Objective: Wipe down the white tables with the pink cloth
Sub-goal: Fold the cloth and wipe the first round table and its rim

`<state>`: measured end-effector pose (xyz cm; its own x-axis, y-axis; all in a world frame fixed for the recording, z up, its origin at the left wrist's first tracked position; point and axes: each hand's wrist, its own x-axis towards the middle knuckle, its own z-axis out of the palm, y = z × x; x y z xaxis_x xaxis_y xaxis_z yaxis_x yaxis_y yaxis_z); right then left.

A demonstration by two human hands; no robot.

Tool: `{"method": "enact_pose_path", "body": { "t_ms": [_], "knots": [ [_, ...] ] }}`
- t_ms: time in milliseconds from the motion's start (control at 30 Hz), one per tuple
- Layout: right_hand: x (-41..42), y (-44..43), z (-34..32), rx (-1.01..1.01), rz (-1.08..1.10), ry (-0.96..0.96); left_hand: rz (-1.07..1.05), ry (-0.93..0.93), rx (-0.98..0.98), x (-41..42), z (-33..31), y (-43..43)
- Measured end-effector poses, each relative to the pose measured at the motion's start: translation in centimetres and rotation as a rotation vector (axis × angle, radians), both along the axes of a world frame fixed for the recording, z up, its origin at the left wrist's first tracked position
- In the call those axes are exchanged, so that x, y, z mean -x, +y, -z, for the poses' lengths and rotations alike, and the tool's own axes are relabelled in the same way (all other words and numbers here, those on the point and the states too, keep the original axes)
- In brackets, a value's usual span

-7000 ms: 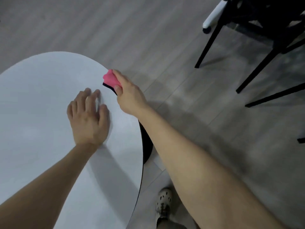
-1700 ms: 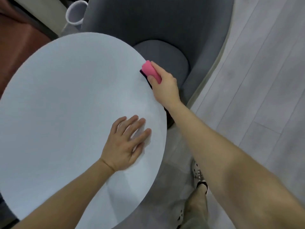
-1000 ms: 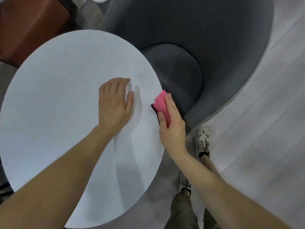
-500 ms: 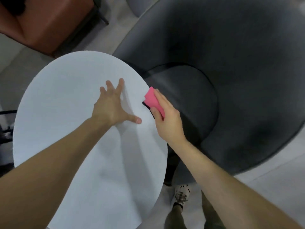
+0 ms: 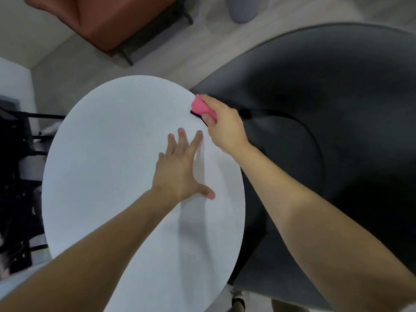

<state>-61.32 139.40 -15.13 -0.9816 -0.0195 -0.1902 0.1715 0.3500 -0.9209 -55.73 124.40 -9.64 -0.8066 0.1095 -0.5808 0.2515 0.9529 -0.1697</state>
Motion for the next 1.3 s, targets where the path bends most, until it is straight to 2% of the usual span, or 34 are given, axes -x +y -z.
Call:
{"method": "enact_pose_path", "body": {
  "t_ms": [100,167,267,400,467,600,733,933,1300],
  "knots": [
    [-6.6,2.2,-0.2,-0.001,0.029,0.0,0.012,0.009,0.004,0.0,-0.1,0.1],
    [-7.8,2.7,0.0,-0.056,0.022,-0.003,0.022,-0.002,0.012,0.0,-0.1,0.1],
    [-2.4,1.2,-0.9,-0.144,-0.046,-0.015,0.014,-0.018,-0.011,0.0,-0.2,0.3],
    [10.3,-4.2,-1.7,-0.384,-0.374,0.058,-0.012,-0.032,-0.047,-0.2,-0.1,0.3],
    [13.9,-7.0,-1.9,-0.43,-0.471,0.058,-0.028,-0.04,-0.069,-0.2,0.1,0.2],
    [14.7,-8.4,-1.4,-0.444,-0.437,0.086,-0.037,-0.031,-0.078,-0.3,0.2,0.2],
    [10.4,-4.7,-0.2,-0.355,-0.291,0.079,-0.035,-0.017,-0.075,-0.4,0.5,0.5],
    [-1.7,0.9,0.6,-0.122,-0.014,0.017,-0.055,0.002,-0.067,-0.1,0.8,0.3],
    [-19.8,0.6,-0.3,-0.062,0.328,-0.076,-0.07,-0.003,-0.074,-0.1,-0.4,0.9]
  ]
}}
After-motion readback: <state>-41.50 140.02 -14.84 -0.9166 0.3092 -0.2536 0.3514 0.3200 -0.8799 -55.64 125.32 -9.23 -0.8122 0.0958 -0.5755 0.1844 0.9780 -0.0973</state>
